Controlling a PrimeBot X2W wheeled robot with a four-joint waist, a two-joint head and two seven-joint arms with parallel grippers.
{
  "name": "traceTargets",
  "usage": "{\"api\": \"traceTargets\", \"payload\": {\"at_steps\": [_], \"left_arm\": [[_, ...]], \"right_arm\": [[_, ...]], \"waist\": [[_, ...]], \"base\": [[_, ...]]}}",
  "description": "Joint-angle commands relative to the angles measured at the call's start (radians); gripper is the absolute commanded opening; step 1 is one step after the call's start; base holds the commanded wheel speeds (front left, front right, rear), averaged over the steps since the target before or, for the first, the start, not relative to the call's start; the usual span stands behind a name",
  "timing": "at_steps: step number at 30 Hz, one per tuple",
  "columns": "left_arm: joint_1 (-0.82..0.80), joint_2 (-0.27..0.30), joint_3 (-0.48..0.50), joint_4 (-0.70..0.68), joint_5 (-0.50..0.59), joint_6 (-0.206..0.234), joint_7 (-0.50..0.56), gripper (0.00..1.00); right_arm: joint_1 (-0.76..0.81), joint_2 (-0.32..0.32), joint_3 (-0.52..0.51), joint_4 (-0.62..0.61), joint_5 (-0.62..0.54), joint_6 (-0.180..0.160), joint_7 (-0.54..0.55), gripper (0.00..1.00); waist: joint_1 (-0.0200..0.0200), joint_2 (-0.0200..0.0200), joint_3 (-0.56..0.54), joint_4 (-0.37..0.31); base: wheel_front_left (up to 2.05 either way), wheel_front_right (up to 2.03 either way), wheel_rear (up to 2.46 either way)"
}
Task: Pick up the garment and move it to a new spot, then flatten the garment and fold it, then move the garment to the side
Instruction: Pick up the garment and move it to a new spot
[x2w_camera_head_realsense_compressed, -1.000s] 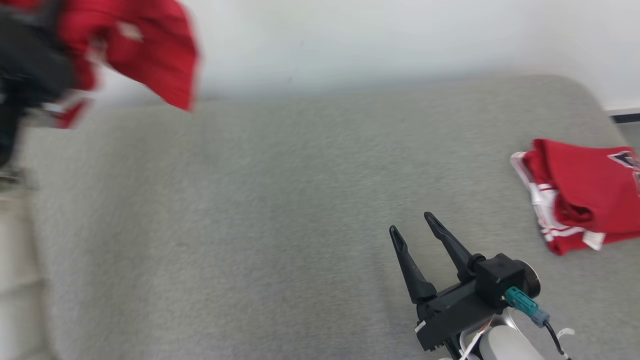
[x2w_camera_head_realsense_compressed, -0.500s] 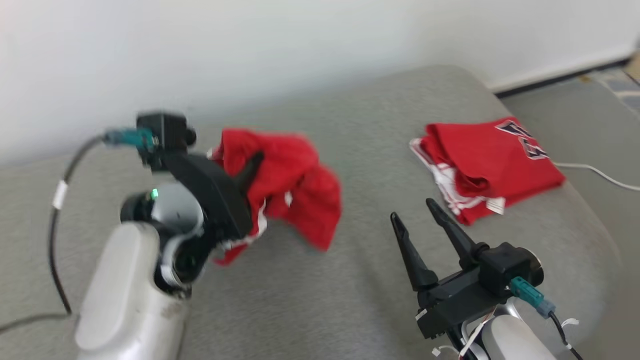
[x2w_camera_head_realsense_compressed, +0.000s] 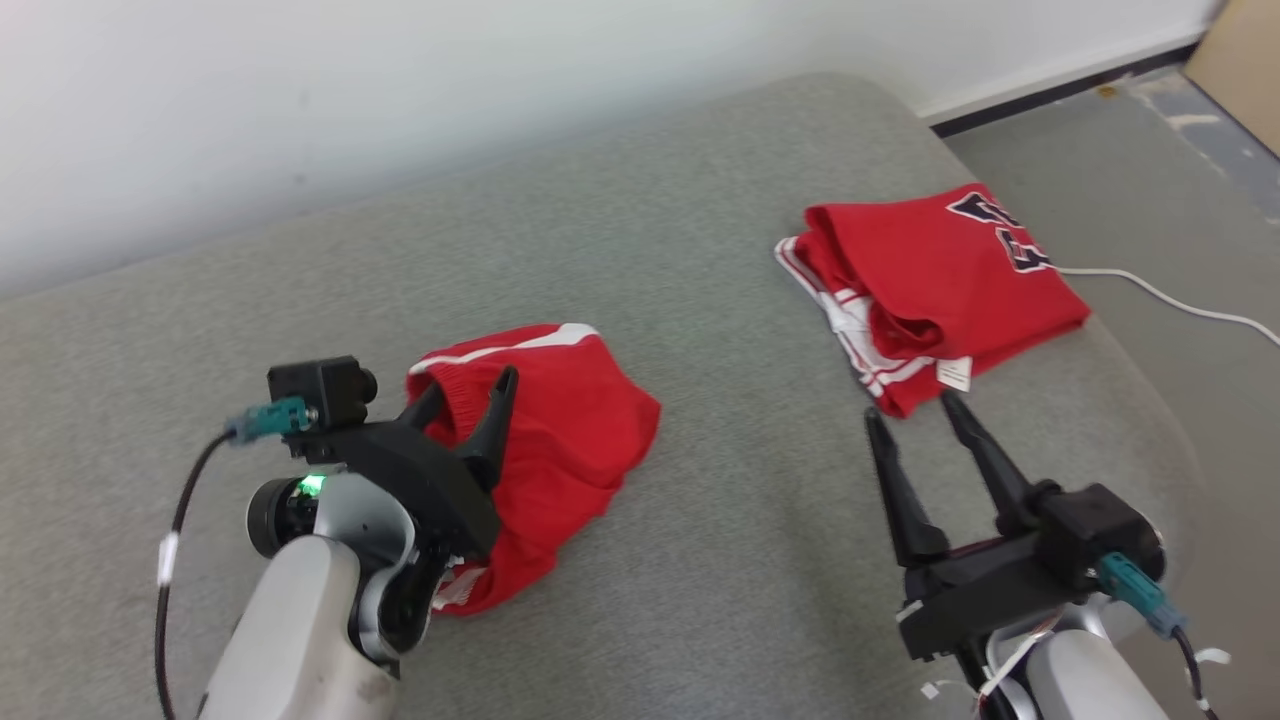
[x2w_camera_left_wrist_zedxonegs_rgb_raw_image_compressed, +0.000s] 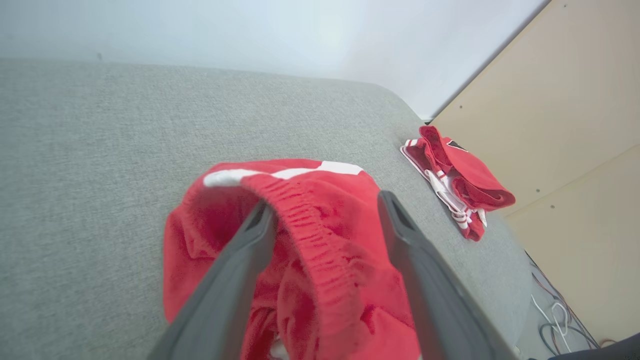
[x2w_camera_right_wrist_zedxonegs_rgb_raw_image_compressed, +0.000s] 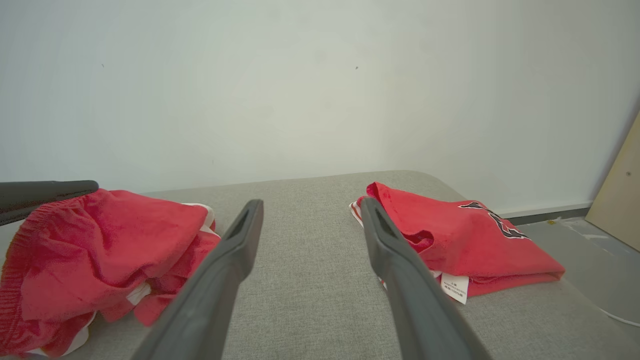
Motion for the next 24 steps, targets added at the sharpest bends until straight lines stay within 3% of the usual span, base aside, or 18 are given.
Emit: {"api": "traceTargets", "payload": {"at_steps": [1,5,11,18,24], "left_arm": [[0.029,-0.004,0.000,-0.004,0.008,-0.002,-0.052,1.00],[0.110,-0.010,0.003,-0.033,0.021,-0.005,-0.250,1.00],[0.215,0.029,0.024,-0.066,0.053,-0.005,-0.389,1.00],[0.354,0.093,0.068,-0.099,0.117,0.011,-0.463,1.00],[0.494,0.079,0.141,-0.224,0.189,0.020,-0.469,1.00]], "right_arm": [[0.017,-0.002,-0.014,-0.005,-0.008,-0.003,0.002,1.00],[0.055,-0.013,-0.082,-0.027,-0.027,-0.003,0.018,1.00],[0.084,-0.041,-0.131,-0.050,-0.038,-0.003,0.031,1.00],[0.117,-0.073,-0.147,-0.051,-0.028,-0.003,0.054,1.00],[0.156,-0.090,-0.139,-0.023,-0.015,-0.003,0.029,1.00]], "waist": [[-0.0001,0.0000,-0.042,0.073],[-0.0001,0.0000,-0.093,0.166],[-0.0001,0.0000,-0.128,0.245],[-0.0001,0.0000,-0.164,0.301],[-0.0001,0.0000,-0.181,0.326]], "base": [[0.00,0.00,0.00],[0.00,0.00,0.00],[0.00,0.00,0.00],[0.00,0.00,0.00],[0.00,0.00,0.00]]}}
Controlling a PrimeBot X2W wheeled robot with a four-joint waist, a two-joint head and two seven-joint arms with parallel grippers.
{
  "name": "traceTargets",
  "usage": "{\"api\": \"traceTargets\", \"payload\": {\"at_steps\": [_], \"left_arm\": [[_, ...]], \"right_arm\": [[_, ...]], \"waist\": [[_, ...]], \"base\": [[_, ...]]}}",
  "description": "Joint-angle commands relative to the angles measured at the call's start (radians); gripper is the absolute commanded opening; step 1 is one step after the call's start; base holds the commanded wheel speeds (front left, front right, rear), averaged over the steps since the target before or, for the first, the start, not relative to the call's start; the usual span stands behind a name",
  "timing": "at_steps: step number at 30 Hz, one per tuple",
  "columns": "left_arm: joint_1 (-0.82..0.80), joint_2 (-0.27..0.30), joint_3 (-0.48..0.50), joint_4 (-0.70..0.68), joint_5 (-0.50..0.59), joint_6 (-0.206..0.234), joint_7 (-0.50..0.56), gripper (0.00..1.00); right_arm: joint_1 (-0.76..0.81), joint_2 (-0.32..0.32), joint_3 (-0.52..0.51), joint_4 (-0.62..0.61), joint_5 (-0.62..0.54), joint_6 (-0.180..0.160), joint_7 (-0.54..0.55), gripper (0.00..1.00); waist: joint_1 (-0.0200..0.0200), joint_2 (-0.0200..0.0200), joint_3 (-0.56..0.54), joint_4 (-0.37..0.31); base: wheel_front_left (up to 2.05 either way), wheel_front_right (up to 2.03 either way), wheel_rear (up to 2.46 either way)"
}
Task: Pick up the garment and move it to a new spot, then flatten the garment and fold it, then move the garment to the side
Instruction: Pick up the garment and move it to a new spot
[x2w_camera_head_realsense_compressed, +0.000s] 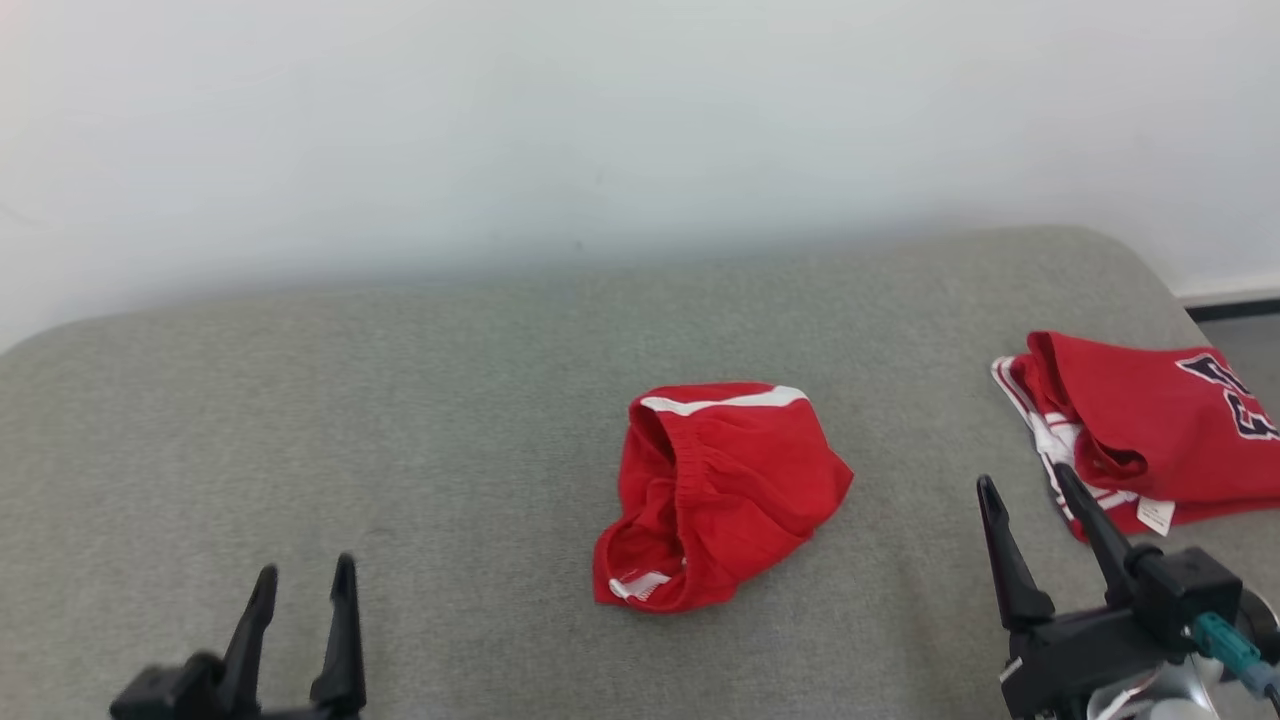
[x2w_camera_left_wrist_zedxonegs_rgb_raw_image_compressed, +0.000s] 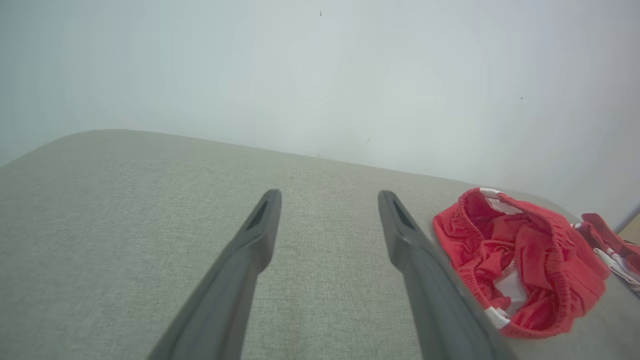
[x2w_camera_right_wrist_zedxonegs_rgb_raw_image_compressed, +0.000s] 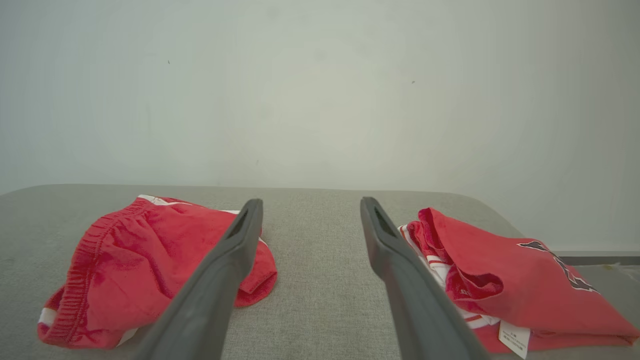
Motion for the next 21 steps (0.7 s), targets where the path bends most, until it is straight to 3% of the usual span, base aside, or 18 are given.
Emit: {"api": "traceTargets", "payload": {"at_steps": [1,10,21], "left_arm": [[0.047,-0.014,0.020,-0.029,0.024,-0.002,-0.004,1.00],[0.175,-0.051,0.091,-0.092,0.088,-0.031,-0.003,1.00],[0.193,-0.073,0.123,-0.098,0.122,-0.054,-0.003,1.00]], "right_arm": [[0.022,-0.008,-0.002,0.010,0.007,-0.003,-0.012,1.00],[0.073,0.005,-0.010,0.066,0.005,-0.003,-0.029,1.00],[0.071,0.017,0.000,0.093,-0.001,-0.003,-0.038,1.00]], "waist": [[0.0001,0.0000,-0.032,0.033],[0.0001,0.0000,-0.058,0.046],[0.0001,0.0000,-0.059,0.043]], "base": [[0.00,0.00,0.00],[0.00,0.00,0.00],[0.00,0.00,0.00]]}}
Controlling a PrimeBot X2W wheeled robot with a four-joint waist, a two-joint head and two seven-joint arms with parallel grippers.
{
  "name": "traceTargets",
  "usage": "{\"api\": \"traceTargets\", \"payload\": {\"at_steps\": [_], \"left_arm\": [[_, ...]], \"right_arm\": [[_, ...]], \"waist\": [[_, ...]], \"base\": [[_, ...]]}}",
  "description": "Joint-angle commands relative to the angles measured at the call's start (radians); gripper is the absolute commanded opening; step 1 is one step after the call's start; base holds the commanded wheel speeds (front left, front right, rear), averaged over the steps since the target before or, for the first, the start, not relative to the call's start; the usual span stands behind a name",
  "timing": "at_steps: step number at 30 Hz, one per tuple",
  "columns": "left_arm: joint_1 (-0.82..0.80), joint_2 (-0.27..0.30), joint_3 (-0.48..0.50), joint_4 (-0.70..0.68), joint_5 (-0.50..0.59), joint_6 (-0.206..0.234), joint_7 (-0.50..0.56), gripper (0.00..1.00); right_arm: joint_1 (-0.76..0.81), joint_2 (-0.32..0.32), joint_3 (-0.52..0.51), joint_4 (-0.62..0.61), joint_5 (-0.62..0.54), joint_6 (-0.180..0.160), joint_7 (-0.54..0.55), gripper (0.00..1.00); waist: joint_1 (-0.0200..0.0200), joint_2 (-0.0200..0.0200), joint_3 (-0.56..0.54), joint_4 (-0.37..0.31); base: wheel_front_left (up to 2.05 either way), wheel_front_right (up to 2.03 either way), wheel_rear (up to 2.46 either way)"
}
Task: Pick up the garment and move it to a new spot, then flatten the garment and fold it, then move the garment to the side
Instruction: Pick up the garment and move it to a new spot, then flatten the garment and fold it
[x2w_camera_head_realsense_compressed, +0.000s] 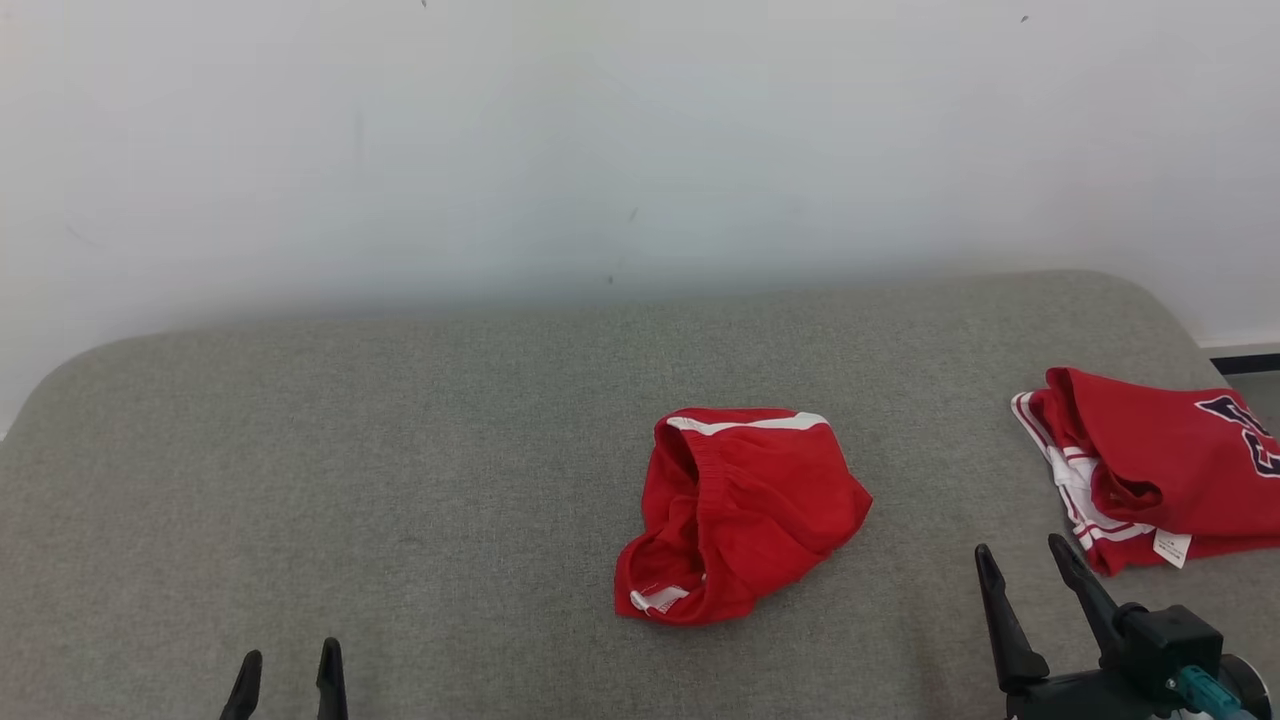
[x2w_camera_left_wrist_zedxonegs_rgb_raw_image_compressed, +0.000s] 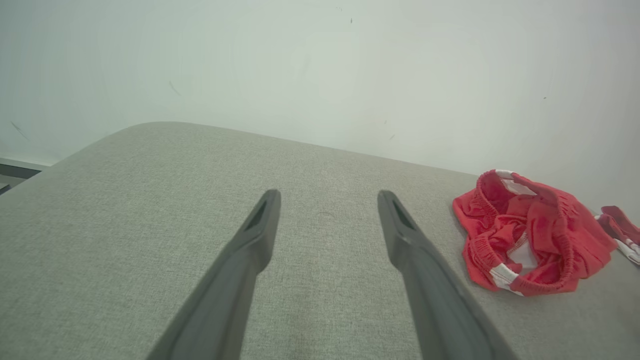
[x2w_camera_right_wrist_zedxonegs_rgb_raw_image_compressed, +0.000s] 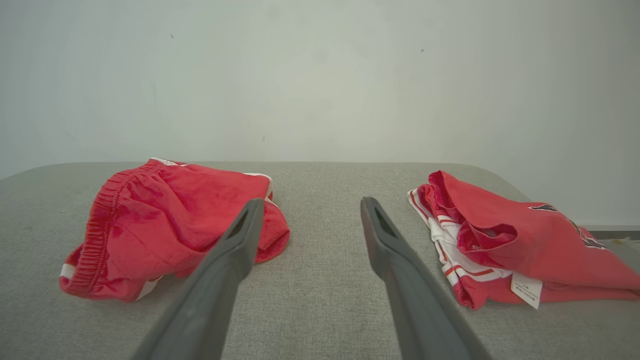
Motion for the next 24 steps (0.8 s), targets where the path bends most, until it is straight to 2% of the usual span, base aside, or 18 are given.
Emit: {"api": "traceTargets", "payload": {"at_steps": [1,18,24], "left_arm": [[0.003,-0.003,0.005,0.001,0.012,-0.004,-0.002,1.00],[-0.026,-0.017,0.011,0.024,0.037,-0.022,-0.002,1.00],[-0.120,-0.015,-0.043,0.056,0.020,-0.035,0.025,1.00]], "right_arm": [[0.002,0.005,0.001,0.003,-0.007,-0.003,-0.005,1.00],[-0.017,0.009,0.016,0.018,0.002,-0.003,-0.012,1.00],[-0.027,0.014,0.028,0.015,-0.002,-0.003,-0.013,1.00]], "waist": [[0.0001,0.0000,0.001,0.000],[0.0001,0.0000,0.006,-0.002],[0.0001,0.0000,0.020,-0.022]], "base": [[0.00,0.00,0.00],[0.00,0.00,0.00],[0.00,0.00,0.00]]}}
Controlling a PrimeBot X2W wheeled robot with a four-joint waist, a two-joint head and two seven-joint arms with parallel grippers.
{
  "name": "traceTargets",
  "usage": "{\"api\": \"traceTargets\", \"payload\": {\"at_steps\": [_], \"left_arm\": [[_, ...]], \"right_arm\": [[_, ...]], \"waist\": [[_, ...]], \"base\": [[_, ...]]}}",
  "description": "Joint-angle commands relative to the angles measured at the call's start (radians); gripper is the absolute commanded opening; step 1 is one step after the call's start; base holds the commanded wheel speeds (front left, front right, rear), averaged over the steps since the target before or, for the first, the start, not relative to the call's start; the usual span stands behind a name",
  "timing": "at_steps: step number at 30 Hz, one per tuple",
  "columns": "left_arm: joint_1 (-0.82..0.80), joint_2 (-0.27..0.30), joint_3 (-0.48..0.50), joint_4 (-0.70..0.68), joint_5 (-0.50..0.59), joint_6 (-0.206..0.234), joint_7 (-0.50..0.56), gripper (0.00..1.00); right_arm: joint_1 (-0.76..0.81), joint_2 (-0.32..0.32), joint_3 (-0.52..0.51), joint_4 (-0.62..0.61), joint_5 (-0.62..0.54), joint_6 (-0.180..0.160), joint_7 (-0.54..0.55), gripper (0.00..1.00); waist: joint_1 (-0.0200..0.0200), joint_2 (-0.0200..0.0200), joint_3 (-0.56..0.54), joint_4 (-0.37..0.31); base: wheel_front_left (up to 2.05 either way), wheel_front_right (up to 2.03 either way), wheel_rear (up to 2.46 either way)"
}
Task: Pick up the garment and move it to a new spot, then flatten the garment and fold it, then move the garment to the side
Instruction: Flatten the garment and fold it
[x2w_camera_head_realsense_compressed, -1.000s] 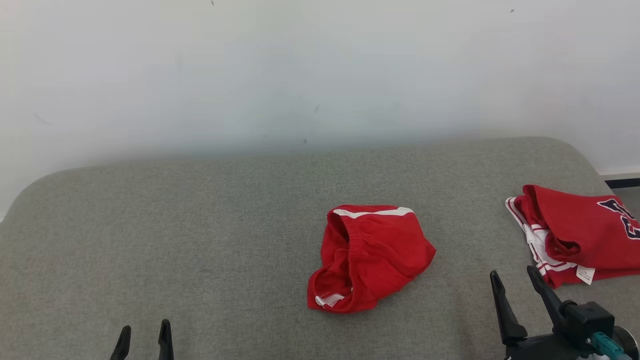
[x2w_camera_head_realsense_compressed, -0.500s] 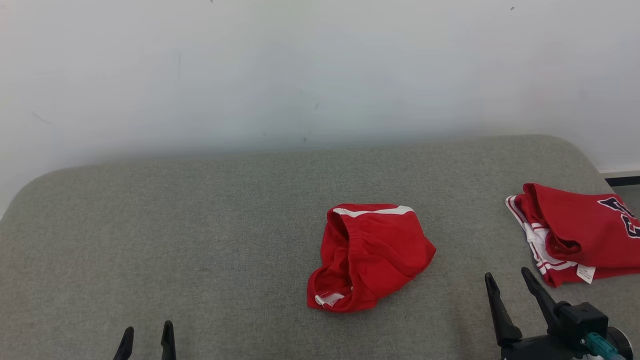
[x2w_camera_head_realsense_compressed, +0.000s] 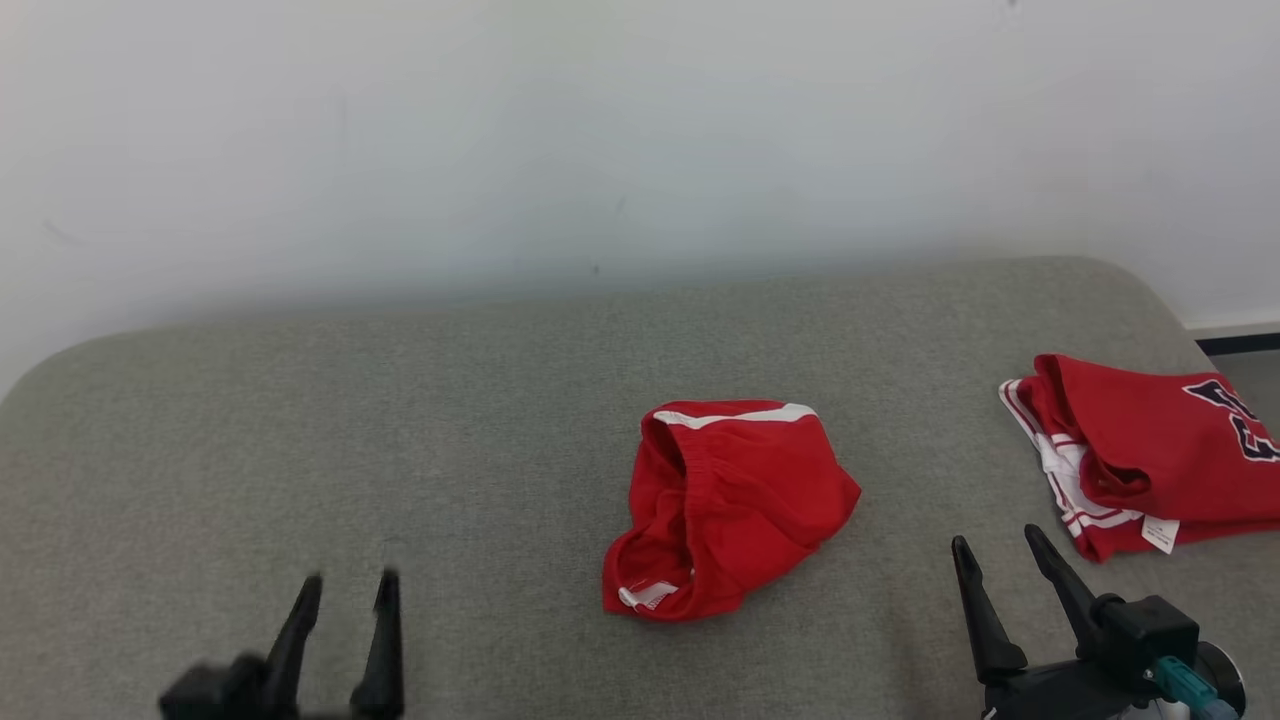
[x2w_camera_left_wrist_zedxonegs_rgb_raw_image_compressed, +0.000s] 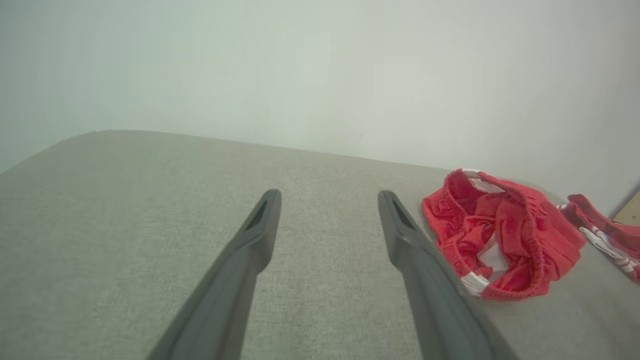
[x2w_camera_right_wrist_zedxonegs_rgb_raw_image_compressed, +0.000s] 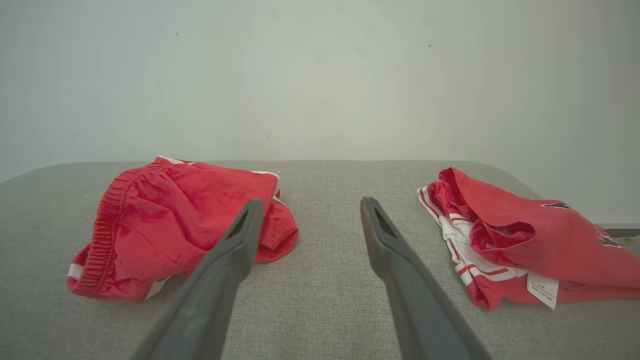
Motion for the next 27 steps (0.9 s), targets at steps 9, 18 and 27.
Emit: {"api": "traceTargets", "payload": {"at_steps": [9,18,27], "left_arm": [[-0.332,-0.008,-0.112,0.118,-0.179,-0.006,0.327,1.00],[-0.527,-0.014,-0.179,0.275,-0.334,0.120,0.536,1.00],[-0.624,-0.013,-0.199,0.367,-0.378,0.236,0.585,1.00]], "right_arm": [[-0.047,0.010,0.043,0.008,0.008,-0.003,-0.006,1.00],[-0.092,0.024,0.075,0.017,0.009,-0.003,-0.012,1.00],[-0.126,0.044,0.090,0.030,0.015,-0.003,-0.022,1.00]], "waist": [[0.0000,0.0000,0.048,-0.111],[0.0000,0.0000,0.124,-0.263],[0.0000,0.0000,0.190,-0.338]], "base": [[0.00,0.00,0.00],[0.00,0.00,0.00],[0.00,0.00,0.00]]}}
